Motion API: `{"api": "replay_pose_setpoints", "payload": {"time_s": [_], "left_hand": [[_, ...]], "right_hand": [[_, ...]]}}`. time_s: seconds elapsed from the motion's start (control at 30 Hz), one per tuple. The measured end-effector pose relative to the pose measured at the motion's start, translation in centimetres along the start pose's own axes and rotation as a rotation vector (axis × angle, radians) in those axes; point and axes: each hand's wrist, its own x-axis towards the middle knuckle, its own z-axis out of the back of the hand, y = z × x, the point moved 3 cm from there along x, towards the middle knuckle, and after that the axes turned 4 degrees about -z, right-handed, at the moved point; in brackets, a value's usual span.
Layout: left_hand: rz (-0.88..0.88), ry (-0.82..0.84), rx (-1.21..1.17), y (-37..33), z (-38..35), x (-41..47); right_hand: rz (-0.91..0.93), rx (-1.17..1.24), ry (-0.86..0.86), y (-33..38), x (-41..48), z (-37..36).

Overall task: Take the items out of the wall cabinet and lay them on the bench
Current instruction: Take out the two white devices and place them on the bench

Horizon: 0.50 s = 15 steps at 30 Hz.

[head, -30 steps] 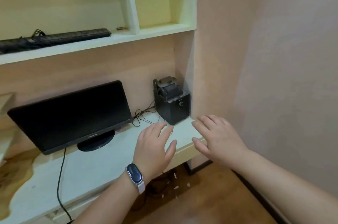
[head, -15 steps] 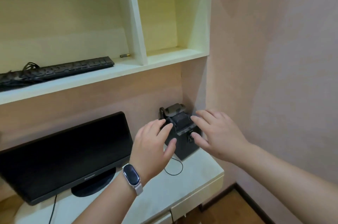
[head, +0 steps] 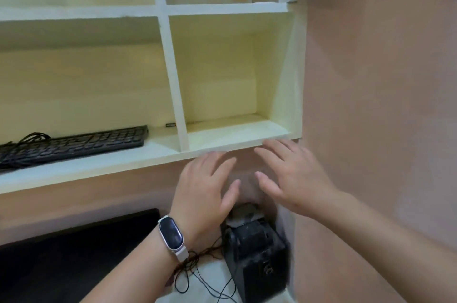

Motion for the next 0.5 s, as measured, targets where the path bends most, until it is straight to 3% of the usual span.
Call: {"api": "replay_pose_setpoints", "payload": {"time_s": [0.4, 0.5], "left_hand": [[-0.09, -0.161, 0.166, 1.9, 3.6, 15.3], [-0.128, -0.204, 0.14, 2.5, 5.8, 18.3]], "right_hand": [[0.155, 0.035, -0.412, -6.7, 14.9, 8.8], [0.221, 0.05, -0.436, -6.8, 18.4, 11.8]]}}
